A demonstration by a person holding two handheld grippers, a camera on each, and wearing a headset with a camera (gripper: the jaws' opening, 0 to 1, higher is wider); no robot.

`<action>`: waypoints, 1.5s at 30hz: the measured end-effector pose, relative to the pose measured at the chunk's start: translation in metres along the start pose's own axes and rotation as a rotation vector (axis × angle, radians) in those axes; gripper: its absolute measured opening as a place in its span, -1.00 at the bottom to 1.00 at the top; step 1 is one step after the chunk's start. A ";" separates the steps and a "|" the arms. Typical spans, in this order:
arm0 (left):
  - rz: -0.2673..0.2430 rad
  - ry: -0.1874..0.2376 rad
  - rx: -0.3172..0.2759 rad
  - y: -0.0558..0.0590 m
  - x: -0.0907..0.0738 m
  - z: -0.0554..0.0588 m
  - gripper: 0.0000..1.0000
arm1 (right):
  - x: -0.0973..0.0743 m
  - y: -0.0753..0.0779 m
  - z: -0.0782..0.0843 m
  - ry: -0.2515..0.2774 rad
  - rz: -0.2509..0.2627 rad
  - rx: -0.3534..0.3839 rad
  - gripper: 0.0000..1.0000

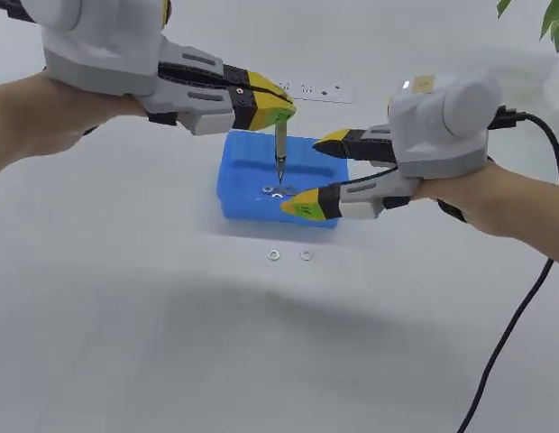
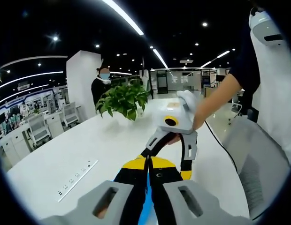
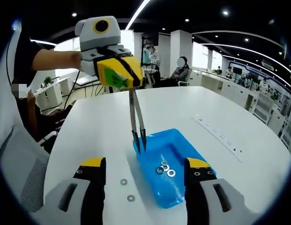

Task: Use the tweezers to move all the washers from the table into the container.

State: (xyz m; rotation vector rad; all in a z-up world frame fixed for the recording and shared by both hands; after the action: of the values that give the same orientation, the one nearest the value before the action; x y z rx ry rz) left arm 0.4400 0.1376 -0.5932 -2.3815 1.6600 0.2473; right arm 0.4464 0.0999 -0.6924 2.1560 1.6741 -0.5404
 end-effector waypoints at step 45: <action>0.027 -0.017 0.003 0.070 0.027 0.050 -0.92 | -0.057 -0.053 0.077 0.064 0.071 0.199 0.96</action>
State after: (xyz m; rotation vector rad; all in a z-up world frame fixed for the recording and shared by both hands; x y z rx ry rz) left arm 0.3832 0.1043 -0.6543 -2.3501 1.6847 0.2683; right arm 0.3760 0.0270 -0.7324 2.3868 1.6293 -0.6487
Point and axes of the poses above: the centre of the closed fingertips' face, and the gripper's own axes: x roughly forward along the fingers, y roughly to its right, z roughly out of its underside, the point moved 2 cm from there along -x, roughly backward along the fingers, and after that the axes turned 3 degrees about z, right-handed, at the moved point
